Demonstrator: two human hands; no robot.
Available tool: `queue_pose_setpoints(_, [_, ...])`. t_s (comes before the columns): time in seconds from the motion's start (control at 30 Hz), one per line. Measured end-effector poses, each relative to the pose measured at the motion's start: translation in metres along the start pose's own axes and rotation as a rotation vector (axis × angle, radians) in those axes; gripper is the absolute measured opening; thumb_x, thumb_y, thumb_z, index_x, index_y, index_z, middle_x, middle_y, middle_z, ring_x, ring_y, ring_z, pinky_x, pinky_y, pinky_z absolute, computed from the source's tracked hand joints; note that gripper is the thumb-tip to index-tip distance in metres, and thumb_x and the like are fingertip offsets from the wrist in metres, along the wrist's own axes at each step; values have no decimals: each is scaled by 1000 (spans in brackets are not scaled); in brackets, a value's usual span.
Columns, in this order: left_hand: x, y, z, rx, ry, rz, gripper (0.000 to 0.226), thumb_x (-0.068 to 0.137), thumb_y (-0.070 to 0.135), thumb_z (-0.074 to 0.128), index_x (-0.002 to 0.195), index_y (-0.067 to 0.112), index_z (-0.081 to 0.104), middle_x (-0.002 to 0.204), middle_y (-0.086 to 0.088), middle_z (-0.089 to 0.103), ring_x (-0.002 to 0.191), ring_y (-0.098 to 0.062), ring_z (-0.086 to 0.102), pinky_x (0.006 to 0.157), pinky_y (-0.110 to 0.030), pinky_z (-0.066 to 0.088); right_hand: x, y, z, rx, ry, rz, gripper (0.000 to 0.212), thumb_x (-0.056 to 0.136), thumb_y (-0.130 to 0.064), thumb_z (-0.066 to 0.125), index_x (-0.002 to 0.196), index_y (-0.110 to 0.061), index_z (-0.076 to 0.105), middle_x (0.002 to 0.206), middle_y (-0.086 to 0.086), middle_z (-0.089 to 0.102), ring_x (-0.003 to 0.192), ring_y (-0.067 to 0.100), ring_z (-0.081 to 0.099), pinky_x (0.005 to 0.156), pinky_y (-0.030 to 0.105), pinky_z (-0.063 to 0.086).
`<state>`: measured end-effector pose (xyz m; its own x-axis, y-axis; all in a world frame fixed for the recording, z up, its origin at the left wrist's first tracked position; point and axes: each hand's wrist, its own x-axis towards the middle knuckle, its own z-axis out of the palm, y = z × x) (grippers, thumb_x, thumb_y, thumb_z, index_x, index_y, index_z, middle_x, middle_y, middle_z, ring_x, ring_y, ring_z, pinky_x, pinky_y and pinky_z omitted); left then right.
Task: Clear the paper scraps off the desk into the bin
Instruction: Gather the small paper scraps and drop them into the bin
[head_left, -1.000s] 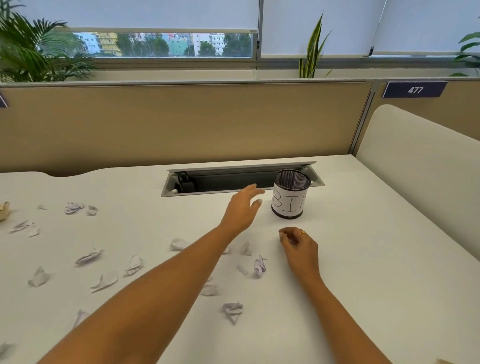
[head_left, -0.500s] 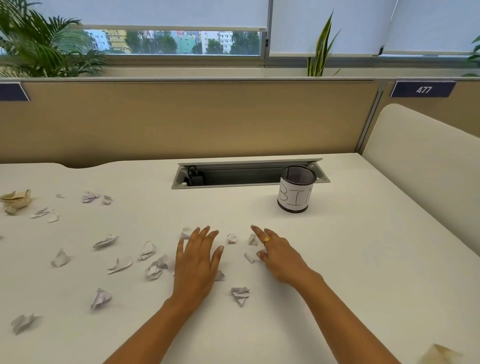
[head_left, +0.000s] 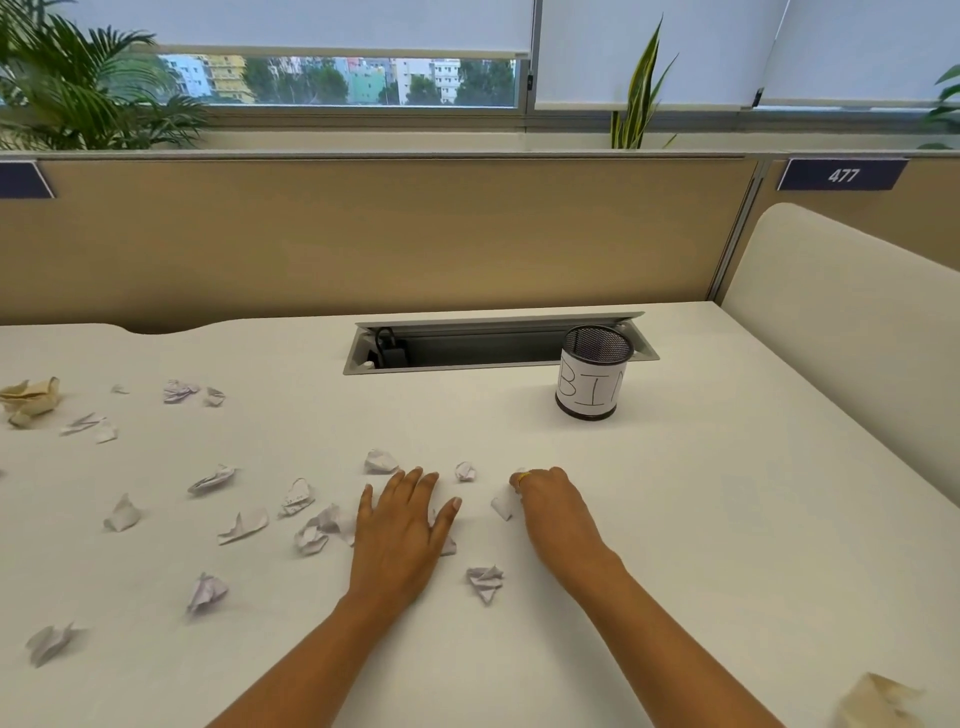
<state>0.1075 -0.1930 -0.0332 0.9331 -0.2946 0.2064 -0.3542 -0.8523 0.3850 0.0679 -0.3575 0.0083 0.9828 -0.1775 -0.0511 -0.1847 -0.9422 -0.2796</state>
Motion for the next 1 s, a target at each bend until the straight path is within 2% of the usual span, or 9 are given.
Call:
queue_pose_setpoints(0.03, [0, 0, 0, 2, 1, 3, 49, 93, 47, 36, 135, 23, 40, 147, 1, 39, 139, -14, 28, 117, -42, 9, 2, 0, -1, 29, -11, 34, 22, 84, 9, 40, 75, -9, 49, 70, 7, 47, 84, 25, 46, 61, 28, 35])
queue_pose_setpoints(0.07, [0, 1, 0, 2, 0, 4, 48, 93, 47, 36, 134, 22, 42, 147, 0, 39, 139, -15, 28, 117, -43, 10, 6, 0, -4, 58, -29, 58, 17, 84, 8, 43, 80, -3, 56, 76, 13, 57, 86, 29, 54, 64, 32, 40])
queue_pose_setpoints(0.13, [0, 1, -1, 5, -7, 2, 48, 94, 47, 36, 134, 22, 42, 147, 1, 39, 139, -15, 28, 116, -42, 12, 12, -1, -9, 129, -61, 104, 27, 86, 3, 47, 108, 4, 64, 109, 20, 67, 106, 32, 62, 87, 36, 48])
queue_pose_setpoints(0.2, [0, 1, -1, 9, -8, 1, 47, 94, 47, 36, 133, 22, 43, 147, 1, 39, 139, -15, 28, 115, -40, 16, 17, 1, -13, 195, -43, 121, 28, 89, 0, 49, 113, -1, 65, 118, 15, 67, 109, 28, 62, 92, 29, 48])
queue_pose_setpoints(0.43, [-1, 2, -1, 79, -24, 13, 48, 94, 49, 31, 134, 25, 40, 148, 3, 36, 139, -13, 26, 115, -36, 19, 46, 7, -56, 295, 195, 80, 19, 88, -4, 58, 100, -1, 73, 106, 15, 73, 92, 20, 65, 78, 20, 44])
queue_pose_setpoints(0.5, [0, 1, -2, 80, -26, 15, 48, 94, 49, 31, 134, 25, 41, 148, 3, 36, 139, -13, 26, 114, -36, 19, 59, 11, -78, 320, 329, 94, 20, 89, -6, 56, 95, 1, 74, 101, 18, 73, 92, 28, 66, 77, 24, 45])
queue_pose_setpoints(0.6, [0, 2, -1, 79, -23, 21, 48, 94, 49, 32, 134, 24, 42, 148, 3, 37, 139, -14, 27, 114, -36, 20, 82, 20, -105, 320, 500, 142, 24, 92, -10, 53, 93, 0, 75, 100, 18, 73, 96, 33, 65, 87, 33, 50])
queue_pose_setpoints(0.77, [0, 1, 1, 99, -25, 22, 49, 93, 50, 32, 134, 23, 41, 148, 3, 37, 139, -14, 27, 113, -36, 21, 109, 36, -125, 323, 550, 294, 22, 90, -1, 52, 98, 1, 72, 107, 18, 70, 102, 30, 63, 88, 34, 49])
queue_pose_setpoints(1.0, [2, 1, 2, 101, -20, 22, 49, 93, 50, 32, 133, 23, 43, 147, 3, 38, 139, -15, 28, 112, -36, 21, 125, 45, -118, 372, 474, 391, 28, 95, -18, 53, 111, -1, 68, 114, 22, 65, 111, 33, 57, 93, 37, 47])
